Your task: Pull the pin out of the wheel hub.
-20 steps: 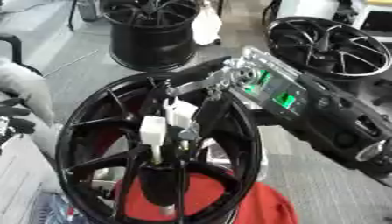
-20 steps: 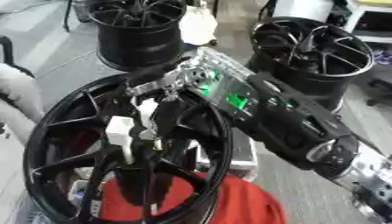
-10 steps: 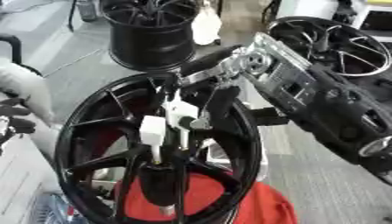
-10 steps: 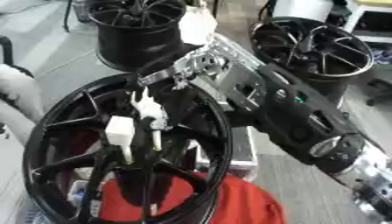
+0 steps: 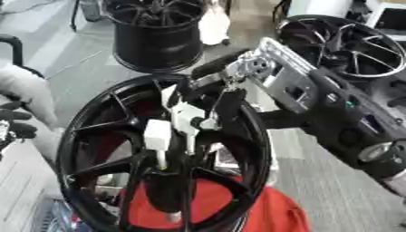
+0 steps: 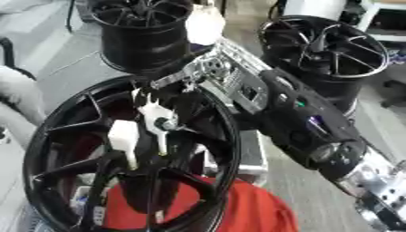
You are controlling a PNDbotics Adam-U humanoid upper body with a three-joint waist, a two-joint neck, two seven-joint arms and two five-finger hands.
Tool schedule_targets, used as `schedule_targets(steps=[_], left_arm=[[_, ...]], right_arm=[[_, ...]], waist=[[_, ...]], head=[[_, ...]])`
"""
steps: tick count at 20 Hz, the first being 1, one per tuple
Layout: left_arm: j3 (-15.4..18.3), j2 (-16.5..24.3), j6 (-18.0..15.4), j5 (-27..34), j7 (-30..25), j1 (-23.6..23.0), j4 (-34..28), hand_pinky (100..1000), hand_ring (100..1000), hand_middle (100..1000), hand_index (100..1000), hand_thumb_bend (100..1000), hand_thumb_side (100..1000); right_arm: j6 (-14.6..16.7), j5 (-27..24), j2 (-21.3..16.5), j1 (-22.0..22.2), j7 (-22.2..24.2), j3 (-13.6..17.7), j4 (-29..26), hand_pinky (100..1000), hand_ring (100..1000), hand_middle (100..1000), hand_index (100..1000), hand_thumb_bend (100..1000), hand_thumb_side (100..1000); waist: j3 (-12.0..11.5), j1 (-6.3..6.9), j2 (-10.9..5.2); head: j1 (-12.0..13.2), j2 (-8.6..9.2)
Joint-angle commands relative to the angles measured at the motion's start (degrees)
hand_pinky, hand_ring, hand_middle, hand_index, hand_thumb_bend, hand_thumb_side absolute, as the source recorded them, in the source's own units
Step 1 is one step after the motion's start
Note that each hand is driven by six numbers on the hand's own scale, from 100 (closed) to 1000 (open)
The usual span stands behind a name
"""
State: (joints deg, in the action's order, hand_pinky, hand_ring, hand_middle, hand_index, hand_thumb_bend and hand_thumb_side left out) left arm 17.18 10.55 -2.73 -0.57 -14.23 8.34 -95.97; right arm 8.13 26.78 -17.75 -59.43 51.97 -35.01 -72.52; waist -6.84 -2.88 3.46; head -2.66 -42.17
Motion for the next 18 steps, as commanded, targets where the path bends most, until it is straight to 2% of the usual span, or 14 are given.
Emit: schedule_targets(steps=[1, 11, 15, 18], left_arm=[[0.36, 0.95, -0.13, -0.4, 0.16, 0.76, -1.03, 615, 580, 613, 809, 100, 657], [0.37, 0.9, -0.16, -0.31, 0.19, 0.82, -1.08, 616, 581, 613, 809, 100, 658], [0.36, 0.87, -0.19, -0.3, 0.17, 0.84, -1.1, 616, 581, 613, 809, 100, 658], [0.34, 0.87, -0.22, -0.29, 0.17, 0.87, -1.1, 616, 581, 613, 809, 100, 658]], right_arm=[[0.83, 0.78, -0.34, -0.84, 0.0, 0.56, 0.46, 854, 891, 865, 922, 100, 293], [2.3, 2.4, 0.05, 0.07, 0.0, 0.16, 2.71, 797, 836, 830, 900, 100, 285], [2.55, 2.47, 0.23, 0.2, 0.0, 0.44, 3.47, 754, 805, 812, 888, 100, 251], [2.59, 2.12, 0.4, 0.19, 0.0, 0.53, 3.76, 699, 745, 769, 859, 100, 193]], waist=[[0.01, 0.47, -0.52], [-0.03, 0.61, -0.48], [-0.07, 0.69, -0.42], [-0.1, 0.75, -0.39]], head=[[0.15, 0.67], [0.22, 0.79], [0.24, 0.82], [0.24, 0.83]])
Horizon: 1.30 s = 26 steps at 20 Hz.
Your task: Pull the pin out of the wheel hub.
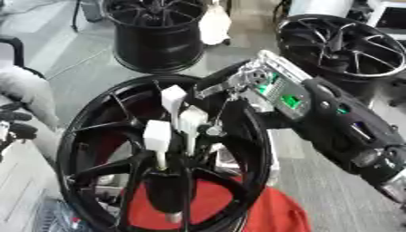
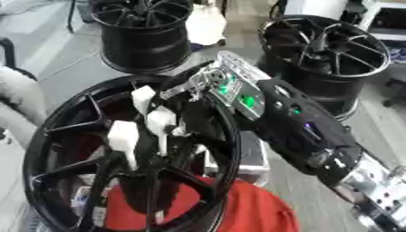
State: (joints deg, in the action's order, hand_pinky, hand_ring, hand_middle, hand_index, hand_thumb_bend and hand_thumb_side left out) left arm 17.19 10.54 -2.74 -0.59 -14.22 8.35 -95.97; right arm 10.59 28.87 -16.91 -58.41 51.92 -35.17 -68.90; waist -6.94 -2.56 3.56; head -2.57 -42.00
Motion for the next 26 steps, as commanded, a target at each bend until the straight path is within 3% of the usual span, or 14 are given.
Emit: schedule_targets(steps=[1, 9, 18, 21, 26], left_arm=[[0.33, 0.88, -0.21, -0.24, 0.16, 0.88, -1.11, 616, 581, 613, 809, 100, 658], [0.31, 0.93, -0.18, -0.18, 0.13, 0.9, -1.06, 616, 581, 613, 809, 100, 658], [0.31, 1.22, -0.08, -0.2, 0.1, 0.82, -0.99, 616, 581, 613, 809, 100, 658], [0.43, 1.43, -0.05, -0.26, 0.18, 0.67, -0.97, 616, 581, 612, 809, 100, 658], [0.7, 1.7, 0.01, -0.43, 0.43, 0.51, -0.95, 616, 581, 612, 809, 100, 658]], right_arm=[[0.1, -0.15, -0.37, -0.87, 0.04, 0.75, 0.15, 691, 734, 754, 844, 100, 172], [-1.21, -2.13, 0.01, -1.66, 0.04, 2.07, -0.85, 670, 669, 520, 638, 100, 140], [-4.4, -6.67, -0.74, -5.23, -0.05, 4.87, -5.51, 667, 650, 466, 583, 100, 118], [-5.88, -8.29, -3.09, -6.28, -0.66, 6.69, -8.33, 668, 649, 464, 582, 100, 100], [-8.39, -10.06, -10.28, -4.74, -4.59, 11.74, -12.91, 665, 642, 459, 580, 100, 100]], waist=[[-0.01, 0.44, -0.49], [-0.13, 0.38, -0.59], [0.19, 0.03, -0.92], [0.5, -0.16, -1.07], [1.22, -0.45, -1.12]], head=[[0.15, 0.67], [0.21, 0.79], [0.41, 0.87], [0.65, 0.75], [1.2, 0.73]])
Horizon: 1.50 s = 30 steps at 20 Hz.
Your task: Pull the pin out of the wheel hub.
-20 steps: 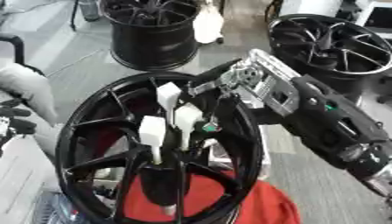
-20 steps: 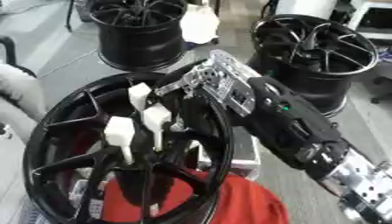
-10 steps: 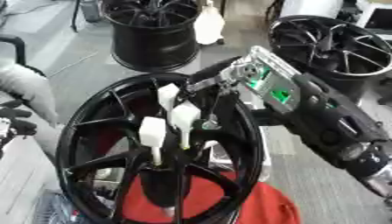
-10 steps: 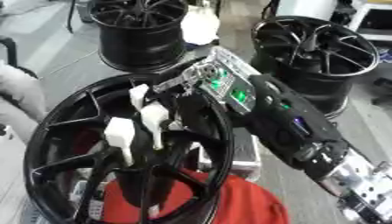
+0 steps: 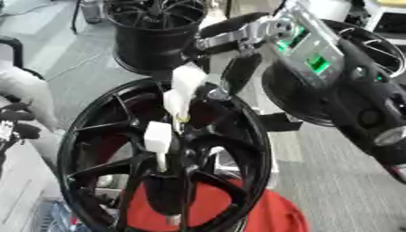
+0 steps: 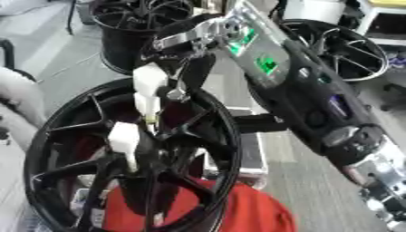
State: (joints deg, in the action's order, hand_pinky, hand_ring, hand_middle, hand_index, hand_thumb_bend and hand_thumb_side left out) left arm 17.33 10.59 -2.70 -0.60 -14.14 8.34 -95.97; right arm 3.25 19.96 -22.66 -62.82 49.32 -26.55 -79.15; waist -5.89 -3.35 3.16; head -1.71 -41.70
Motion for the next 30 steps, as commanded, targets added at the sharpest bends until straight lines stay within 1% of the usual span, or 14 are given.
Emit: schedule_targets(steps=[1, 5, 9, 12, 14, 15, 16, 17, 18, 19, 22, 25, 27, 30], left_arm=[[0.63, 1.69, -0.03, -0.46, 0.41, 0.5, -0.96, 616, 581, 612, 809, 100, 658], [0.78, 1.7, -0.01, -0.53, 0.55, 0.58, -1.02, 616, 581, 612, 809, 100, 659], [1.07, 1.77, -0.11, -0.64, 0.83, 0.65, -1.15, 616, 580, 612, 809, 100, 658], [1.28, 1.74, -0.11, -0.74, 1.07, 0.74, -1.2, 616, 581, 612, 809, 100, 659], [1.36, 1.68, -0.05, -0.85, 1.11, 0.8, -1.19, 616, 581, 613, 809, 100, 661], [1.4, 1.67, -0.02, -0.9, 1.13, 0.82, -1.18, 616, 581, 613, 809, 100, 661], [1.44, 1.69, -0.01, -0.93, 1.16, 0.83, -1.19, 616, 581, 613, 809, 100, 661], [1.5, 1.74, 0.0, -0.95, 1.21, 0.82, -1.21, 617, 581, 613, 809, 100, 661], [1.58, 1.8, 0.0, -0.95, 1.3, 0.78, -1.23, 617, 581, 613, 809, 100, 660], [1.65, 1.86, 0.01, -0.95, 1.38, 0.71, -1.24, 617, 581, 613, 809, 100, 660], [1.72, 1.92, 0.06, -0.94, 1.49, 0.57, -1.21, 617, 581, 613, 809, 100, 661], [1.66, 1.86, 0.11, -0.84, 1.45, 0.6, -1.2, 617, 582, 613, 809, 100, 660], [1.62, 1.83, 0.1, -0.77, 1.41, 0.6, -1.22, 617, 582, 613, 809, 100, 660], [1.68, 1.82, 0.05, -0.69, 1.51, 0.55, -1.27, 617, 582, 613, 809, 100, 659]], right_arm=[[-1.55, -1.29, -6.39, 0.76, -3.35, 4.57, -3.28, 662, 637, 456, 579, 100, 100], [-3.28, -2.14, -13.65, 7.56, -10.29, 10.67, -4.56, 654, 626, 452, 578, 100, 100], [-5.37, -1.14, -20.3, 19.15, -19.05, 18.54, -2.43, 641, 614, 445, 575, 100, 100], [-6.18, -1.48, -22.8, 27.52, -25.01, 23.47, -1.58, 641, 614, 446, 578, 100, 100], [-7.01, -0.66, -23.29, 33.46, -27.94, 26.35, -1.61, 659, 638, 506, 639, 100, 100], [-7.65, 0.39, -23.15, 36.15, -29.05, 27.75, -1.73, 690, 694, 657, 731, 100, 100], [-8.51, 1.64, -22.73, 38.63, -30.2, 29.24, -1.9, 696, 705, 688, 779, 100, 100], [-9.09, 2.83, -22.1, 40.78, -31.39, 30.65, -2.19, 719, 743, 768, 847, 100, 158], [-9.73, 3.79, -21.14, 42.96, -33.08, 32.33, -2.36, 729, 759, 799, 874, 100, 195], [-10.29, 4.41, -20.17, 44.79, -35.0, 33.79, -2.5, 747, 784, 841, 899, 100, 271], [-11.21, 5.11, -17.98, 47.85, -40.54, 36.24, -3.01, 764, 803, 863, 912, 101, 334], [-10.87, 4.87, -16.63, 48.36, -44.62, 36.59, -4.12, 769, 809, 866, 919, 125, 378], [-10.44, 4.6, -16.21, 48.12, -46.17, 36.31, -4.91, 766, 806, 862, 919, 118, 381], [-9.82, 4.12, -15.97, 47.47, -46.82, 35.57, -5.98, 763, 803, 857, 918, 108, 378]], waist=[[0.37, 0.29, -0.69], [0.78, 0.22, -0.46], [1.1, 0.27, 0.0], [1.35, 0.22, 0.32], [1.74, 0.12, 0.48], [1.94, 0.08, 0.52], [2.12, 0.06, 0.54], [2.3, 0.04, 0.53], [2.51, 0.02, 0.49], [2.67, 0.02, 0.44], [2.92, -0.01, 0.18], [2.95, 0.04, -0.01], [2.9, 0.15, -0.05], [2.71, 0.32, -0.06]], head=[[0.46, 0.44], [0.82, 0.64], [0.95, 0.98], [0.99, 1.18], [1.12, 1.18], [1.2, 1.22], [1.27, 1.25], [1.35, 1.27], [1.47, 1.27], [1.57, 1.28], [1.57, 1.26], [1.45, 1.42], [1.42, 1.47], [1.36, 1.39]])
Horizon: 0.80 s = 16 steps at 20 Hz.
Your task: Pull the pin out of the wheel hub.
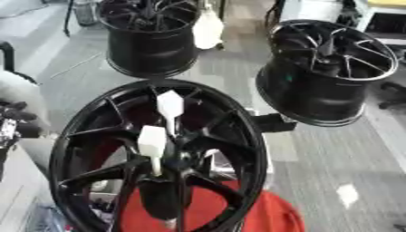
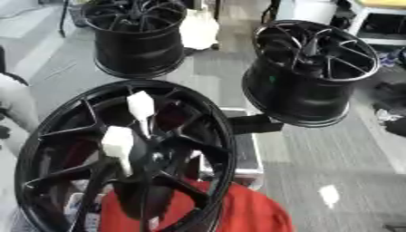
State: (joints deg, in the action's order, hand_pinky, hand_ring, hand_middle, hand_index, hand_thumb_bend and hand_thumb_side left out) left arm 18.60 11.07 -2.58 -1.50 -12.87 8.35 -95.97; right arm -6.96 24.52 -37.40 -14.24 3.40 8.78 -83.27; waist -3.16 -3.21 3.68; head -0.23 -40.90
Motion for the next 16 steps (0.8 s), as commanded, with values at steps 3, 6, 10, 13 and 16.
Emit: schedule_targets(steps=[3, 6, 10, 13, 16], left_arm=[[0.43, 1.29, -0.07, 0.24, 0.28, 0.54, -1.26, 617, 582, 613, 809, 100, 660], [0.37, 1.33, -0.09, 0.28, 0.25, 0.6, -1.27, 617, 582, 614, 809, 100, 659], [0.28, 1.22, -0.13, 0.28, 0.15, 0.58, -1.23, 617, 582, 614, 809, 100, 660], [0.16, 1.12, -0.19, 0.3, 0.03, 0.57, -1.22, 617, 582, 614, 809, 100, 660], [0.03, 0.9, -0.23, 0.34, -0.1, 0.61, -1.17, 617, 582, 614, 809, 100, 661]], right_arm=[[0.65, -0.8, -1.11, -1.39, -0.86, -0.11, -2.53, 762, 800, 853, 918, 100, 373], [0.8, -1.13, -0.89, -1.43, -0.63, -0.54, -3.24, 758, 794, 846, 916, 100, 338], [1.66, -1.13, -0.29, -1.75, 0.76, -1.98, -5.58, 746, 776, 827, 912, 100, 304], [2.86, -1.91, 0.75, -2.19, 1.72, -3.58, -8.66, 743, 764, 811, 907, 100, 276], [3.81, -1.64, 2.4, -3.1, 3.52, -5.23, -12.14, 740, 756, 805, 906, 100, 259]], waist=[[-0.12, 0.26, -0.55], [-0.12, 0.29, -0.54], [-0.29, 0.41, -0.56], [-0.49, 0.57, -0.59], [-0.64, 0.77, -0.57]], head=[[-0.09, 0.61], [-0.14, 0.62], [-0.2, 0.64], [-0.35, 0.62], [-0.52, 0.79]])
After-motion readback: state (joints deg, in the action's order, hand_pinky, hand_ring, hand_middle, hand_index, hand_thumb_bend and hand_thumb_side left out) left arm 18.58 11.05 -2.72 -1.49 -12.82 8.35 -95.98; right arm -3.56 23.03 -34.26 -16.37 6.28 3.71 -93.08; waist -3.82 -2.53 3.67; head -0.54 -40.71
